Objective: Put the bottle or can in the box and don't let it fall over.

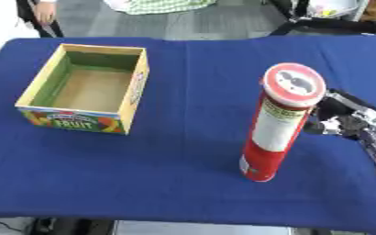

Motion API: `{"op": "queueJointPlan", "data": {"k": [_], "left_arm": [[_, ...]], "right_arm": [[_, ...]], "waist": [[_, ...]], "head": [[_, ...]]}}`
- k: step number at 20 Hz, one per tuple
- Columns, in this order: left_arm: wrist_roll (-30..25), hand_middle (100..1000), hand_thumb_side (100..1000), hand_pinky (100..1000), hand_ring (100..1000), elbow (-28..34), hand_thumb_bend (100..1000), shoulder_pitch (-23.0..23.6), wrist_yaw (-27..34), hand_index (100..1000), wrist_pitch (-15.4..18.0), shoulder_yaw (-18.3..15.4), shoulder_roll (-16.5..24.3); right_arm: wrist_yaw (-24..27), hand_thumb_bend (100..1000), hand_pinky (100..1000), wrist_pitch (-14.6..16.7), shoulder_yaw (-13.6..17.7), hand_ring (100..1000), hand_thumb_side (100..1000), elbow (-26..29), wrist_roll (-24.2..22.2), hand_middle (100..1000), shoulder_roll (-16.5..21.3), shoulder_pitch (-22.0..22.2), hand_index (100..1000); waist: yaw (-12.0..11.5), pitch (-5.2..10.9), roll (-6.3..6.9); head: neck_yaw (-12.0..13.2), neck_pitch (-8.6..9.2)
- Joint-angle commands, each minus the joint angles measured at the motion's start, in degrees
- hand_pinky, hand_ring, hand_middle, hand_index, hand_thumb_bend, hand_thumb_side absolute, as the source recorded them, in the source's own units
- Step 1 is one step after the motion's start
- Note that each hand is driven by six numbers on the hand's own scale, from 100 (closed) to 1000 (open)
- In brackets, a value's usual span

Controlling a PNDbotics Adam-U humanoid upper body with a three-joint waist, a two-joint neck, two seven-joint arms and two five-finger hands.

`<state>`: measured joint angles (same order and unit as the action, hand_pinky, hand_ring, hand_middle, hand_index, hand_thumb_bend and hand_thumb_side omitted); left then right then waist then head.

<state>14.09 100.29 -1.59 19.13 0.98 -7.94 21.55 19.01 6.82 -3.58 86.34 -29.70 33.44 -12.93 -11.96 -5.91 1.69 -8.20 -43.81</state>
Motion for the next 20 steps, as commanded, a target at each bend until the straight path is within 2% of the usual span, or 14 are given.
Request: {"op": "queueJointPlan", "data": {"k": [1, 17, 20], "left_arm": [[-0.3, 914, 888, 707, 1000, 0.6, 494, -0.6, 0.2, 843, 0.1, -0.1, 0.8], [-0.4, 914, 889, 708, 1000, 0.6, 492, -0.8, 0.2, 843, 0.0, 0.0, 0.7], [-0.5, 914, 889, 708, 1000, 0.6, 492, -0.8, 0.2, 843, 0.0, 0.0, 0.7]], "right_arm": [[-0.5, 848, 894, 0.2, 0.2, 1000, 421, 0.4, -0.2, 1000, 0.8, -0.9, 915], [-0.4, 850, 897, 0.4, -0.2, 1000, 418, 0.6, -1.6, 1000, 0.3, -1.4, 918], [-0.4, 858, 899, 0.5, -0.1, 1000, 383, 0.7, -2.1, 1000, 0.4, -1.4, 918]], "waist": [[-0.1, 0.37, -0.05], [-0.2, 0.14, -0.16], [-0.2, 0.17, -0.16]], "head": [[-0.1, -0.31], [0.1, -0.31], [0.1, -0.31]]}}
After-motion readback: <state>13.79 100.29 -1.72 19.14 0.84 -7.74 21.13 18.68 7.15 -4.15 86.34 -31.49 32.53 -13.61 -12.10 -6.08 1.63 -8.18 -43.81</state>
